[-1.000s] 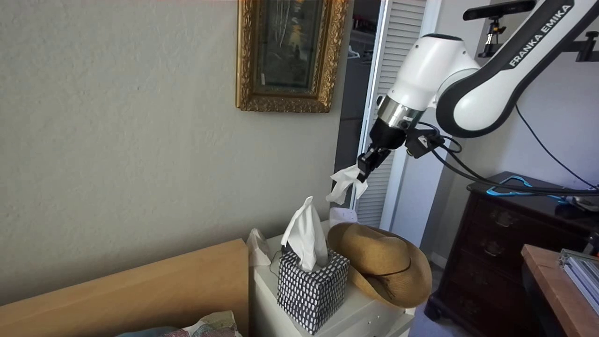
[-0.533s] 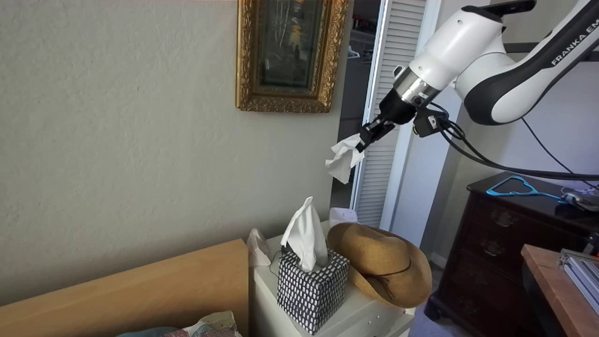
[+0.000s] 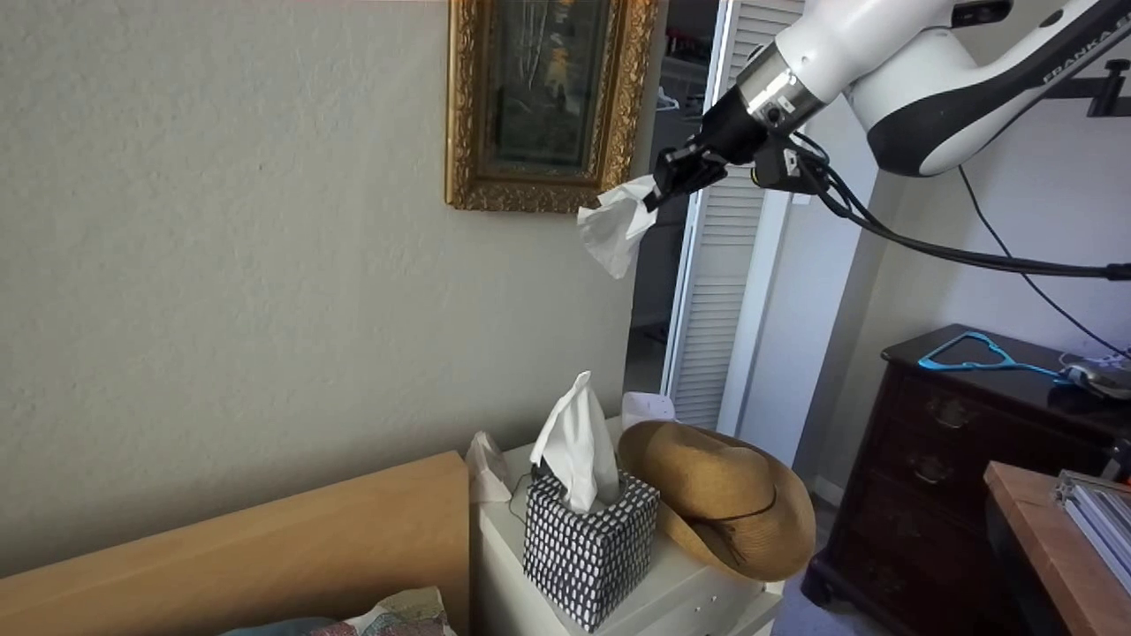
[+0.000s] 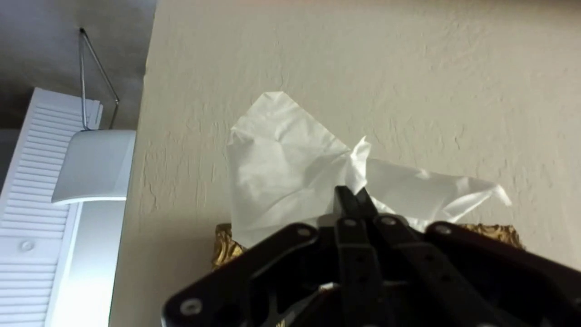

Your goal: Use the tissue to wipe the picture frame then put the hat on the hook

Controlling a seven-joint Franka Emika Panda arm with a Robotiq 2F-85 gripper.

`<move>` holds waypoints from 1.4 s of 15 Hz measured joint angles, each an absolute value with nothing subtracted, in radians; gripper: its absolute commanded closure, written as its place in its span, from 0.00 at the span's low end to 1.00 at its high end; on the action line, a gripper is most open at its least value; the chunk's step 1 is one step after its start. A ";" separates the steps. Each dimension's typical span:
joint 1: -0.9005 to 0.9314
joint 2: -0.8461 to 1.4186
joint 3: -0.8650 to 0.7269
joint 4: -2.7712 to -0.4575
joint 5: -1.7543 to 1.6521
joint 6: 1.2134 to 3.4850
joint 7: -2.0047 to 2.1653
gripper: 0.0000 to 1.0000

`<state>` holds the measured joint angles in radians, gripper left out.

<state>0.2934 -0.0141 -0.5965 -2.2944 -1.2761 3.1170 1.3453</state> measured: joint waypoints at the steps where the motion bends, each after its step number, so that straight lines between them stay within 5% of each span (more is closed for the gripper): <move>1: 0.296 -0.015 -0.588 -2.271 -1.319 3.095 1.415 1.00; 21: 0.304 0.065 -0.571 -2.114 -1.359 2.961 1.576 1.00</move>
<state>0.3043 0.0651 -0.5713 -2.1135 -1.3588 2.9615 1.5760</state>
